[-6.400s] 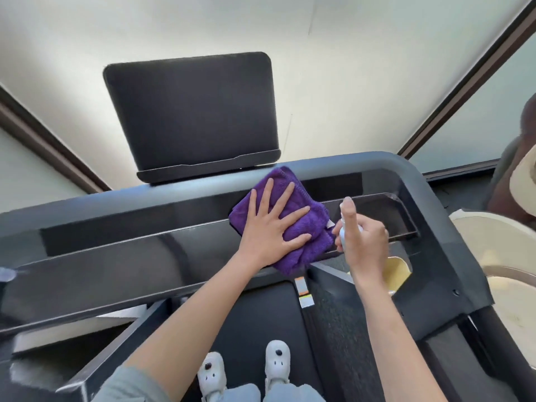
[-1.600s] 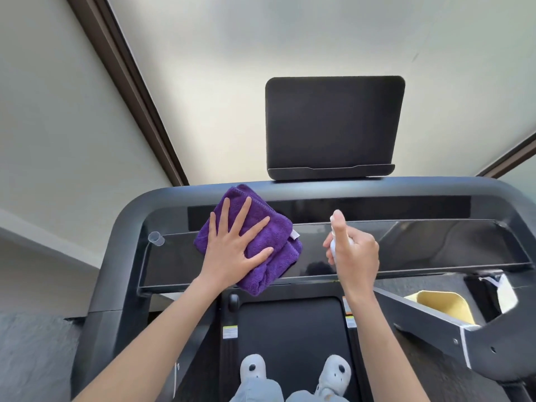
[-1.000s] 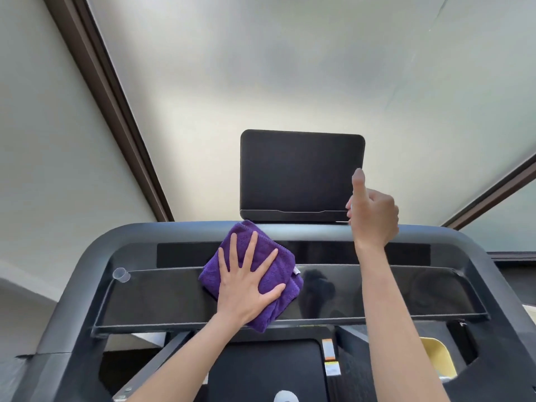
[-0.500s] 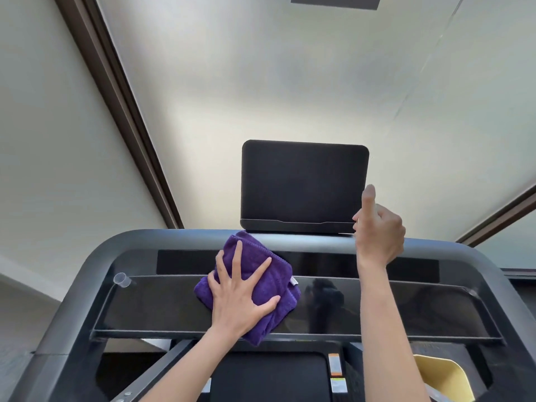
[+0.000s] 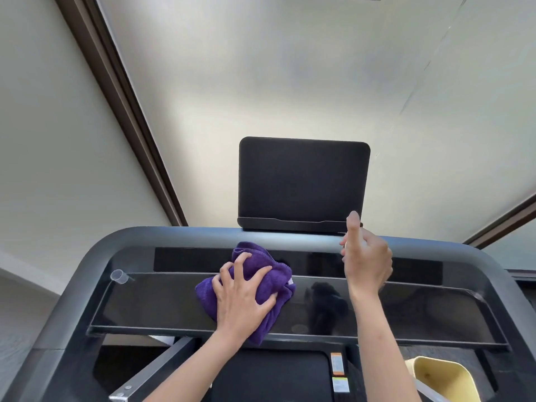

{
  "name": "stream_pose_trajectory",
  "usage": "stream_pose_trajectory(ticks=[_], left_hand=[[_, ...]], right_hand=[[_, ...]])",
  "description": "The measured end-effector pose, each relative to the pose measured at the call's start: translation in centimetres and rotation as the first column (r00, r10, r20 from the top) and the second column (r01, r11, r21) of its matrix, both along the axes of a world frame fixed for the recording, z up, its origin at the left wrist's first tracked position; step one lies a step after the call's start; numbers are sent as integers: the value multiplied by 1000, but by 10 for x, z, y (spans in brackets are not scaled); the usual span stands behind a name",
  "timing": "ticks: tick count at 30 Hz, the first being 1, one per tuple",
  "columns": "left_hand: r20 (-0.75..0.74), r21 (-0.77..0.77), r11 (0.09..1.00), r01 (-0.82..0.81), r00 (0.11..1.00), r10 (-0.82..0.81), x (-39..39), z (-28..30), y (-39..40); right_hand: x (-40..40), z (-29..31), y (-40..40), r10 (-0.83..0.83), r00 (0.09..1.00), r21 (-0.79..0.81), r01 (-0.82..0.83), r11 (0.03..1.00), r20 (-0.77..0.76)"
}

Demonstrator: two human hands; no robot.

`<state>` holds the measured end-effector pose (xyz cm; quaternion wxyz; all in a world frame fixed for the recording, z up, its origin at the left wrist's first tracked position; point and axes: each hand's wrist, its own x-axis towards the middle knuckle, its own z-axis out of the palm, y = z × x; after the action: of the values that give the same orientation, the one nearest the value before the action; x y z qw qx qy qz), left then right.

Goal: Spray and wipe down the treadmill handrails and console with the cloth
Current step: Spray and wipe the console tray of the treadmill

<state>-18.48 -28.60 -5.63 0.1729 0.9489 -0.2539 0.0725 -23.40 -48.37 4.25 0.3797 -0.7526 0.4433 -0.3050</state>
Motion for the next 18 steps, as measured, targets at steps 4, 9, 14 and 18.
stream_pose_trajectory(ticks=[4,9,14,18], left_hand=[[78,-81,996,24,997,-17,10,-3,-5],[164,-267,962,-60,981,107,44,38,-21],[267,-345,939,-1,958,99,98,84,-60],[323,-307,952,0,941,104,142,108,-95]], right_hand=[[2,2,3,45,998,57,-48,997,41],[3,6,-4,51,997,41,-54,998,60],[9,11,-9,52,997,35,-54,998,56],[15,11,-10,67,997,34,-68,997,42]])
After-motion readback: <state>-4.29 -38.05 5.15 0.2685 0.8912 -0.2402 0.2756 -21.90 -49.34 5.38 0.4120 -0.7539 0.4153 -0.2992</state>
